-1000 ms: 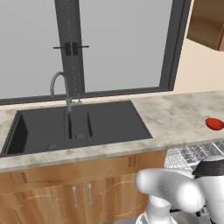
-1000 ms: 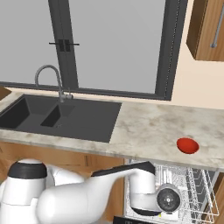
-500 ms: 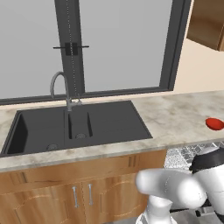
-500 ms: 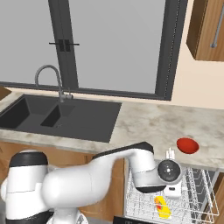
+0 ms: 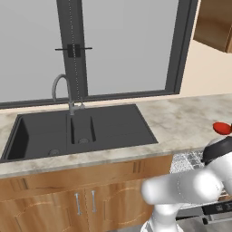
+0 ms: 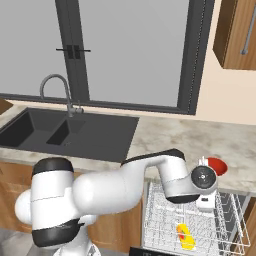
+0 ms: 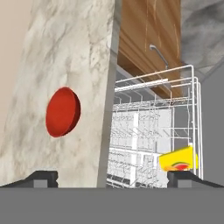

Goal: Pick up the cup and bowl from the counter, place them in the dishwasher, and close the dishwasher door.

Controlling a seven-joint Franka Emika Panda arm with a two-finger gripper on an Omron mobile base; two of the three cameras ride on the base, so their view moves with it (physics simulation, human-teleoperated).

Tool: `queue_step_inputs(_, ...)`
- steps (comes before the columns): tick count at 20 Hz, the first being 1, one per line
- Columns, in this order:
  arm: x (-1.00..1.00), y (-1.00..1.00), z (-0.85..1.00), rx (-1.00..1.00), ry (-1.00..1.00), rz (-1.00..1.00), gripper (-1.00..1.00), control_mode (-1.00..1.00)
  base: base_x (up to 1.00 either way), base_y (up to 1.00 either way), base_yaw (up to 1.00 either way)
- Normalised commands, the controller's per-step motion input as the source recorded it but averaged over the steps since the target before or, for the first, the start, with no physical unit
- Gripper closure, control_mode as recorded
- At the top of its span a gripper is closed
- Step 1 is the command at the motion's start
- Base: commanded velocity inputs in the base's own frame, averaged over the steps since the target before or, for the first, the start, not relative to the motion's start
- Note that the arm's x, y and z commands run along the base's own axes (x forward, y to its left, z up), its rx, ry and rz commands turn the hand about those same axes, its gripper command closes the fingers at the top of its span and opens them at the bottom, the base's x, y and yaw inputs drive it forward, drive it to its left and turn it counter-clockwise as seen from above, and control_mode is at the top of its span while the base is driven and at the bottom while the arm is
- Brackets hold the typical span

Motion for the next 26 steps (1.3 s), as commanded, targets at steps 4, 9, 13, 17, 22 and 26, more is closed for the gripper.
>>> queue_step_inputs(4,0.34,-0.24,0.15,0.06,0.00,0.00,-1.00,-1.00,0.00,0.00,0.00)
queue_step_inputs(9,0.50,-0.03,0.00,0.08,0.00,0.00,-1.00,-1.00,0.00,0.00,0.00)
queue_step_inputs(13,0.47,-0.02,-0.04,0.04,0.00,0.00,-1.00,-1.00,0.00,0.00,0.00)
queue_step_inputs(17,0.28,-0.02,-0.28,0.01,0.00,0.00,-1.00,-1.00,0.00,0.00,0.00)
queue_step_inputs(22,0.26,-0.08,-0.29,0.00,0.00,0.00,-1.00,-1.00,0.00,0.00,0.00)
queue_step_inputs(26,0.42,-0.15,-0.17,0.00,0.00,-0.01,-1.00,-1.00,0.00,0.00,0.00)
